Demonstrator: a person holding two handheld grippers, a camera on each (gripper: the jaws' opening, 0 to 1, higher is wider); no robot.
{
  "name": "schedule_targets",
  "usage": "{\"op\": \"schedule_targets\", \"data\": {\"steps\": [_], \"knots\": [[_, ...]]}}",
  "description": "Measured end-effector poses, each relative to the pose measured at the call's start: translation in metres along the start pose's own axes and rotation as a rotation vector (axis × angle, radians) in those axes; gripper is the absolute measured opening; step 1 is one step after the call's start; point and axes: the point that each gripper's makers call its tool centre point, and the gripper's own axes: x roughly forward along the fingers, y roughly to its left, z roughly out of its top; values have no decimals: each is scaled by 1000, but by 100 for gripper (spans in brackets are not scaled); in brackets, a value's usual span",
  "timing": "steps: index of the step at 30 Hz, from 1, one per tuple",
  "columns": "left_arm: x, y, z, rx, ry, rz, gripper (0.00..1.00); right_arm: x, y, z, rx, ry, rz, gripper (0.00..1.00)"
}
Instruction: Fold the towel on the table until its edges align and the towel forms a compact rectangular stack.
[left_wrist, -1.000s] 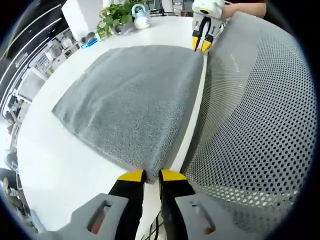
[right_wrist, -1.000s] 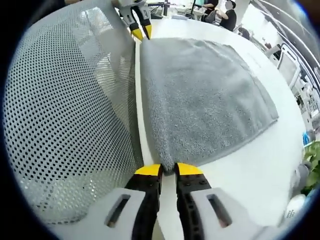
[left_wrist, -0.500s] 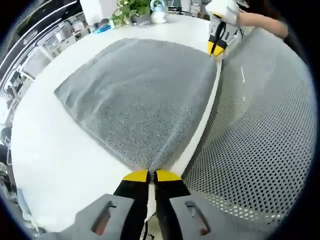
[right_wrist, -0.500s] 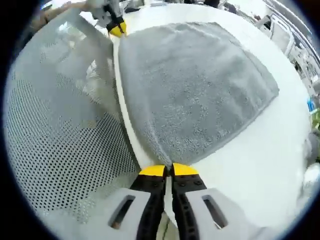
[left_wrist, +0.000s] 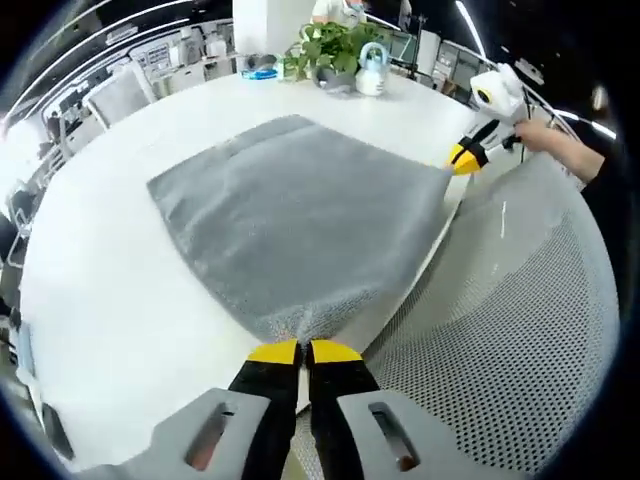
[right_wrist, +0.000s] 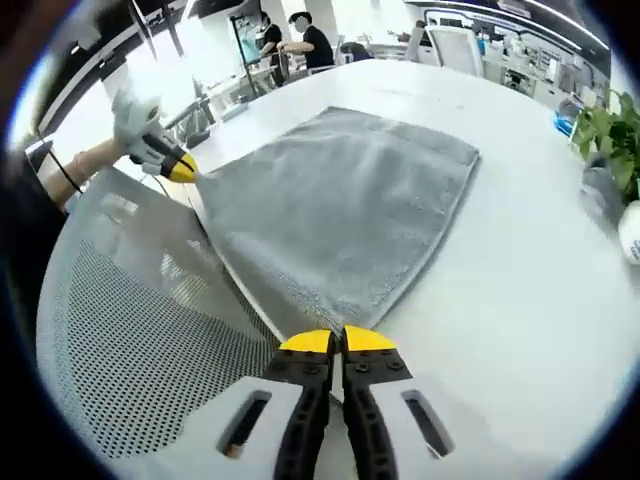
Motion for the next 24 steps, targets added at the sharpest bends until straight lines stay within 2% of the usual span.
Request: {"op": "schedule_targets", "data": {"steps": [5, 10, 12, 16, 18, 21, 24], "knots": [[-13, -2, 14, -74, -105, 28, 2, -13, 2, 19, 44, -114, -32, 0], [-20, -5, 24, -109, -198, 73, 2, -21, 6, 29, 89, -170, -62, 0], [-21, -10, 29, -117, -233, 69, 2, -23, 9, 35, 113, -208, -53, 0], [-27, -10, 37, -127, -276, 90, 2, -29, 9, 41, 144, -241, -46, 0], [-31, -10, 43, -141, -317, 91, 2, -33, 11, 48, 170, -280, -33, 0], [-40, -13, 51, -113, -362, 84, 2, -43, 12, 62, 252, -382, 1, 0], [-48, -10, 53, -126, -389, 96, 2, -48, 10, 64, 289, -414, 12, 0]]}}
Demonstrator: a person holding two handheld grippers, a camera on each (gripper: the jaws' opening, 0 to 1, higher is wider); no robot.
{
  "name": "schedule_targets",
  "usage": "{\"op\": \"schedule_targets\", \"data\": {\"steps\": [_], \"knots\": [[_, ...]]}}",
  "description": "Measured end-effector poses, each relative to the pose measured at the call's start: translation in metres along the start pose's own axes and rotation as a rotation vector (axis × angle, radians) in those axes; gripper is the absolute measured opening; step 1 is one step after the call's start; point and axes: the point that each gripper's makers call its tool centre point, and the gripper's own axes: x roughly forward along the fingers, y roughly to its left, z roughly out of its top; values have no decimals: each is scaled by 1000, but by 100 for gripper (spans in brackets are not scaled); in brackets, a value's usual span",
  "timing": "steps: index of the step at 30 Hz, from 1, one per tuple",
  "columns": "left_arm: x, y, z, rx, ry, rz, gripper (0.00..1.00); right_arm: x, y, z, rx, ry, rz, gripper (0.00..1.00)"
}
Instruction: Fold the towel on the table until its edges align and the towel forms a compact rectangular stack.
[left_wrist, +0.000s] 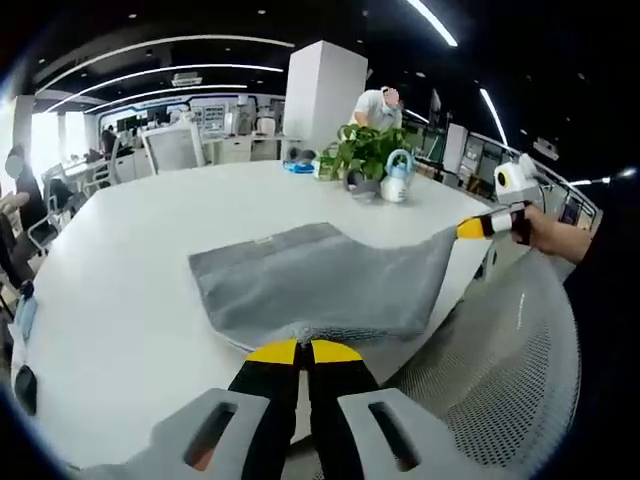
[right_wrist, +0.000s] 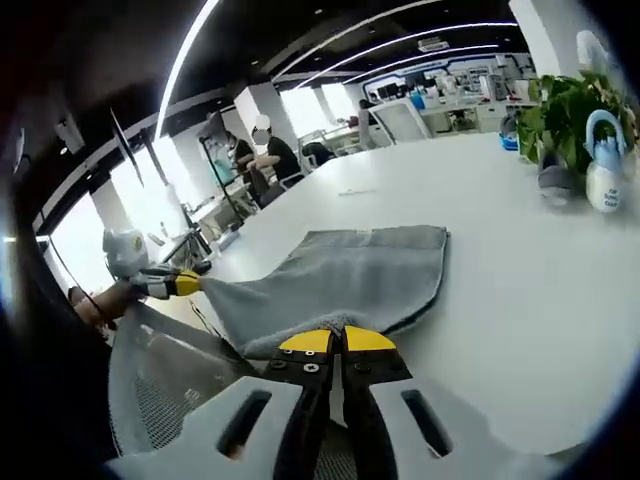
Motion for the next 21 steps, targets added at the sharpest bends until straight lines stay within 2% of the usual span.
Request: {"op": "schedule_targets", "data": {"steps": [3, 8, 14, 17, 21], "knots": [[-6, 1, 8, -44, -43, -12, 2, -5, 0, 2, -12, -9, -8, 0], [-16, 4, 20, -29, -70, -3, 2, -14, 2, 13, 11, -62, 0, 0], [-25, 3, 42, -25, -129, -8, 2, -22, 6, 31, 41, -133, 10, 0], [-28, 4, 46, -22, -138, -6, 2, -23, 10, 39, 57, -162, 27, 0], [-33, 4, 55, -27, -163, -5, 2, -28, 16, 47, 29, -177, 26, 0]]}}
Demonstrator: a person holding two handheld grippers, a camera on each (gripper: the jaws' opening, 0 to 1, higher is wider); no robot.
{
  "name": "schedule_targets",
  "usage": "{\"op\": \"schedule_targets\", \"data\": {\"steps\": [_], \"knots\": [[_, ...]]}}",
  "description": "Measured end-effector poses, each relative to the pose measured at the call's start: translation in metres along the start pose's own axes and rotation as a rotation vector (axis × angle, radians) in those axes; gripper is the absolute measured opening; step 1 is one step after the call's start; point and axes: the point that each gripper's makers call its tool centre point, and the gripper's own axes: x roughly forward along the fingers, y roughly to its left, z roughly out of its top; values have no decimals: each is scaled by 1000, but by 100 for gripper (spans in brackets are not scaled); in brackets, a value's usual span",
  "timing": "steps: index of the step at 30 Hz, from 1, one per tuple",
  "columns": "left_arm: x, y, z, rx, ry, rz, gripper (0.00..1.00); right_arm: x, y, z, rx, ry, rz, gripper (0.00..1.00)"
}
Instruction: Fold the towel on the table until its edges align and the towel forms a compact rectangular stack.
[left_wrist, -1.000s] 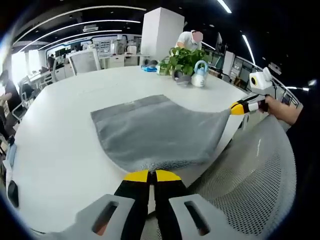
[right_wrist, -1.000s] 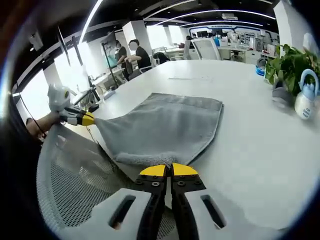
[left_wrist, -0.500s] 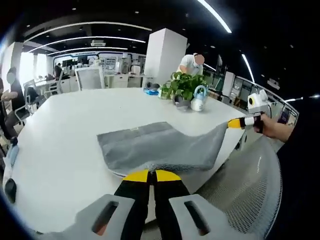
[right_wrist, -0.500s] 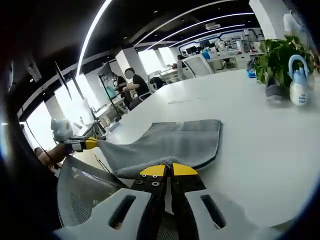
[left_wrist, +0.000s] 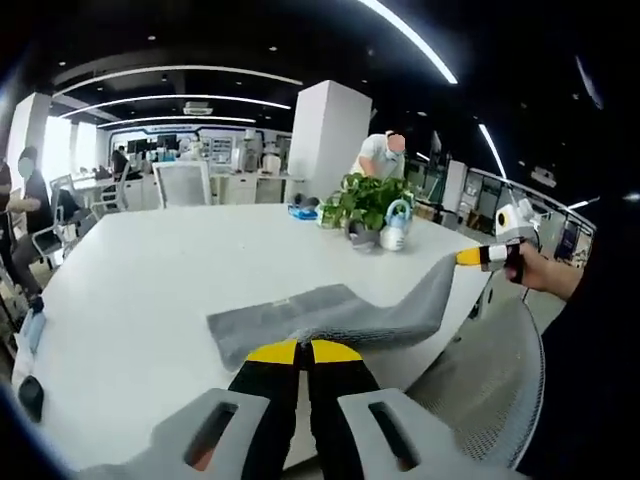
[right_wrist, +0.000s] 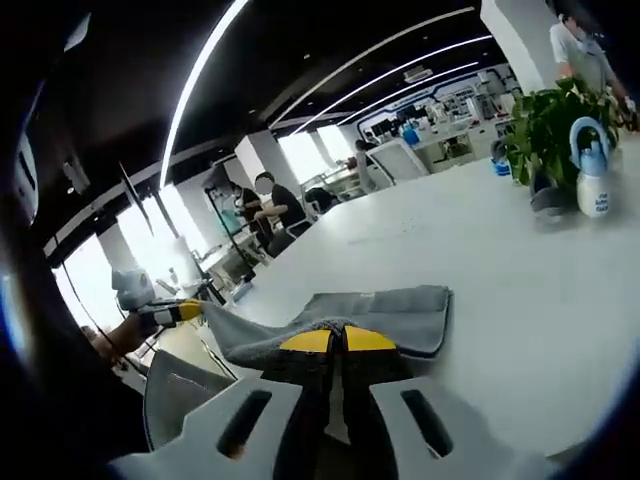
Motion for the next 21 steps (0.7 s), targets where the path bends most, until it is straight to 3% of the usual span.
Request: {"op": "schedule_targets", "data": {"steps": [3, 6, 21], "knots": [[-3, 1, 9, 42, -28, 17, 2, -1, 3, 5, -17, -14, 4, 0], [-7, 2, 16, 25, -56, 17, 2, -2, 5, 11, -31, -18, 6, 0], [-14, 2, 35, 57, -101, 12, 2, -7, 11, 26, -27, -55, 17, 0]]}}
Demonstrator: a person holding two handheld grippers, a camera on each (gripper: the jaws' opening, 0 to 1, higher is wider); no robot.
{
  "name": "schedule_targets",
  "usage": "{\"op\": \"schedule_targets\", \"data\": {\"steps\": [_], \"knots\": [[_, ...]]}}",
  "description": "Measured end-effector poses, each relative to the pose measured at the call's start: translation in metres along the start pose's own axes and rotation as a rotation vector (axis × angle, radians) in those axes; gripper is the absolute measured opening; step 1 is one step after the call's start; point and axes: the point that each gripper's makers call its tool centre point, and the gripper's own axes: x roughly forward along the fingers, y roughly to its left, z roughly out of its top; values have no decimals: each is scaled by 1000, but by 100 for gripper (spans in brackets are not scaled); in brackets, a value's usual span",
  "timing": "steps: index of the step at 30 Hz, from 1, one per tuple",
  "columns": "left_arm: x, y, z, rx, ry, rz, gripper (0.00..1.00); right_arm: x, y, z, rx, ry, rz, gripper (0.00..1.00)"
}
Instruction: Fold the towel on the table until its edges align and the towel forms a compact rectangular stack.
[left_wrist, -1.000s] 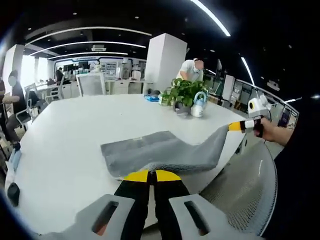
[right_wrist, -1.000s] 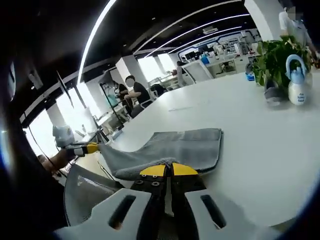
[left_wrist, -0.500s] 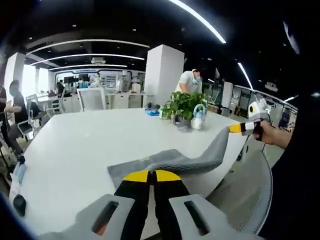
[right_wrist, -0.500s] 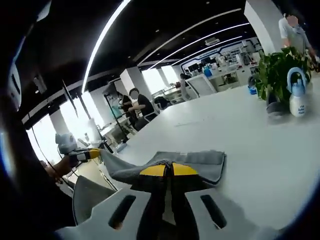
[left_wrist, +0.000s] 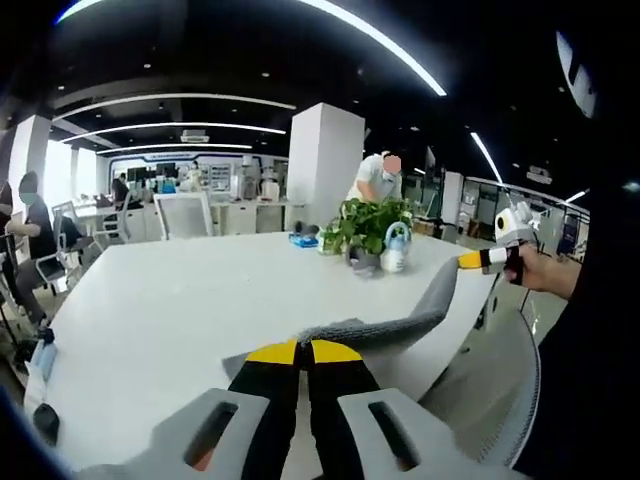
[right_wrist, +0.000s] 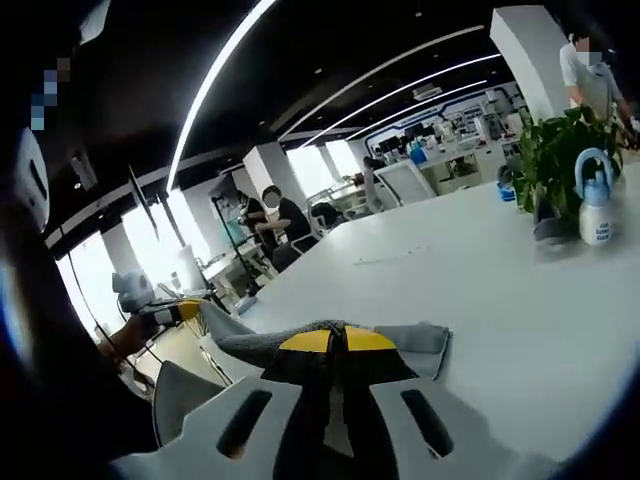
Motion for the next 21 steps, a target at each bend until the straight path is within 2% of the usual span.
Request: {"op": "schedule_targets", "data": {"steps": [8, 13, 18, 21], "knots": [[4, 6, -20, -31, 54, 8, 2, 4, -10, -17, 20, 47, -31, 0], [3, 11, -25, -70, 57, 15, 2, 2, -18, -19, 47, 52, -56, 0], [10, 14, -35, -64, 104, 22, 2, 9, -26, -28, 51, 92, -78, 0], [15, 16, -40, -97, 117, 19, 2, 12, -33, -31, 38, 112, -99, 0]]}}
